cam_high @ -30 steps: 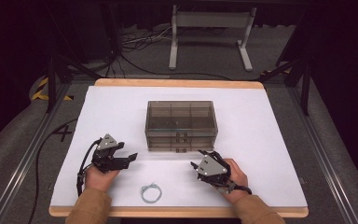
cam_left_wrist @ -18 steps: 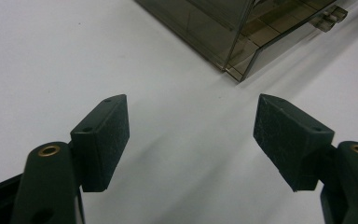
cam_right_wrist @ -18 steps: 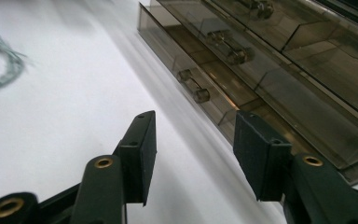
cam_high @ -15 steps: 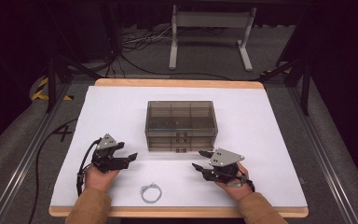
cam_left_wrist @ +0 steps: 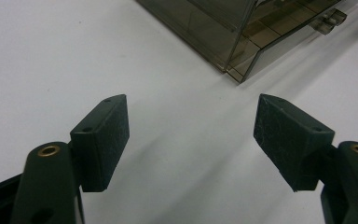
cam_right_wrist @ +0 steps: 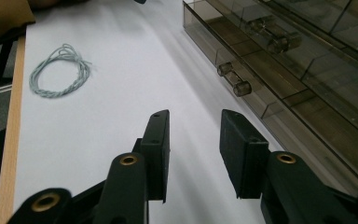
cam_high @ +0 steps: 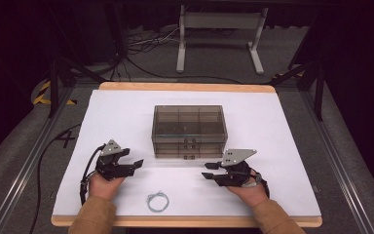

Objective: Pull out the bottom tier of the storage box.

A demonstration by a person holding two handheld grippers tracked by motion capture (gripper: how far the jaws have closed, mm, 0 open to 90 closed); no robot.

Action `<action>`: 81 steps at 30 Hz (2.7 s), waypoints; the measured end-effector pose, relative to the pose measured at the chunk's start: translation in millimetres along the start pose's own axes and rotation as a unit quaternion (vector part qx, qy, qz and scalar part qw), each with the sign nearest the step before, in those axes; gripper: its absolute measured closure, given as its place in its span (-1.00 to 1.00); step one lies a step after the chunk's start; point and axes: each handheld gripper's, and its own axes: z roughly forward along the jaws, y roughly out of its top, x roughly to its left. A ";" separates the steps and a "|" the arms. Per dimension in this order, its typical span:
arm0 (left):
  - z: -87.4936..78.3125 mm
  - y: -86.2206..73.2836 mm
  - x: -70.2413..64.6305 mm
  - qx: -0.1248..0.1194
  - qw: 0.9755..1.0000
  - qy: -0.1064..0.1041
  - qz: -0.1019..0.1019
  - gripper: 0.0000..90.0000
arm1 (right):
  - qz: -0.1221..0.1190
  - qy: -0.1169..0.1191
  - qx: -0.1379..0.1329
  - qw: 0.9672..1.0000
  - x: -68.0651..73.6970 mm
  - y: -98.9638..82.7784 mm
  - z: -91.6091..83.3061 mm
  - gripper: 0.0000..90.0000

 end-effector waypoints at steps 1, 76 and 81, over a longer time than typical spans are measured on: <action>0.1 0.0 0.2 0.000 1.000 0.000 0.001 -0.39 | -0.008 -0.004 0.013 1.000 -1.3 2.6 -1.3 0.41; -1.7 -0.4 0.8 -0.001 1.000 -0.006 0.001 -0.38 | -0.215 -0.040 0.336 0.916 -40.8 61.1 50.5 0.68; -1.6 -0.5 0.8 -0.001 1.000 -0.006 0.001 -0.38 | -0.221 -0.039 0.346 0.911 -40.4 59.8 54.7 0.70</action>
